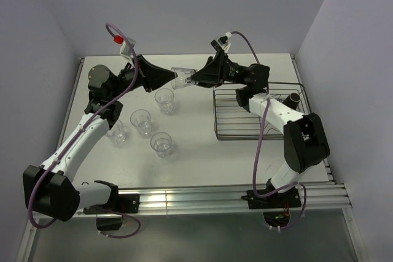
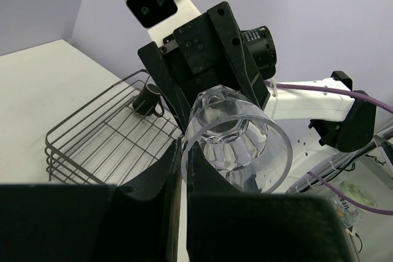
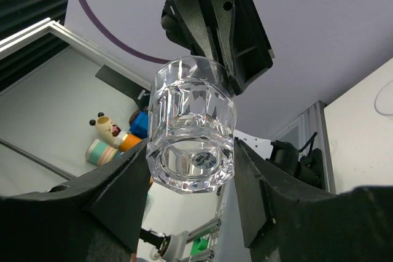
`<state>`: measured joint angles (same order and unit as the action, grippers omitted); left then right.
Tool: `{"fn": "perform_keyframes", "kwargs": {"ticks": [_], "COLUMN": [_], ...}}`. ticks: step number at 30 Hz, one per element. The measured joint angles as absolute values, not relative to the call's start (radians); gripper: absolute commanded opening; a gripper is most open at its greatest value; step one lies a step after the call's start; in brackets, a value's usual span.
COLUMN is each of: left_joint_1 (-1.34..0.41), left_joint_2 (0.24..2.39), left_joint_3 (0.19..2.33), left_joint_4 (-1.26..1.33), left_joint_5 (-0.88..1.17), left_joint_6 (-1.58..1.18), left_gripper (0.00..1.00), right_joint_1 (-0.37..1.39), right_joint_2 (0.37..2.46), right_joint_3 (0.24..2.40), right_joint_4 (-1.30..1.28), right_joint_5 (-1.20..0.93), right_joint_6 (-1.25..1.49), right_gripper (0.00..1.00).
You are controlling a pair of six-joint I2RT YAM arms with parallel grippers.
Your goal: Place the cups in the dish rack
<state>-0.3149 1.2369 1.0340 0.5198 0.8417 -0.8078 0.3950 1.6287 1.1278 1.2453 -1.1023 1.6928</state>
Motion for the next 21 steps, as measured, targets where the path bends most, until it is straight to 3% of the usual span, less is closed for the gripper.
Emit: {"fn": "perform_keyframes", "kwargs": {"ticks": [6, 8, 11, 12, 15, 21], "left_joint_1": [-0.316, -0.316, -0.316, -0.316, -0.316, -0.316], "left_joint_2": [1.237, 1.237, 1.237, 1.237, 1.237, 1.23], "left_joint_3": [1.033, 1.032, 1.032, 1.032, 1.032, 1.032], "left_joint_4": [0.519, 0.518, 0.516, 0.512, 0.483, 0.419], "left_joint_5": [0.841, 0.841, 0.841, 0.841, 0.838, 0.824], "left_joint_6": [-0.807, -0.807, -0.804, -0.801, -0.785, -0.77], "left_gripper": [0.0, 0.05, 0.25, 0.44, 0.68, 0.79], "right_joint_1": [0.395, 0.395, 0.395, 0.395, 0.395, 0.387], "right_joint_2": [1.629, 1.629, 1.629, 1.629, 1.629, 1.629], "right_joint_3": [1.128, 1.128, 1.128, 1.128, 1.128, 1.127], "right_joint_4": [1.245, 1.245, 1.245, 1.245, 1.245, 1.234], "right_joint_5": [-1.105, -1.106, -1.108, -1.109, -1.109, -1.111], "right_joint_6": [1.686, 1.686, 1.685, 1.684, 1.682, 1.656], "right_gripper": [0.5, 0.46, 0.4, 0.4, 0.39, 0.36]}}
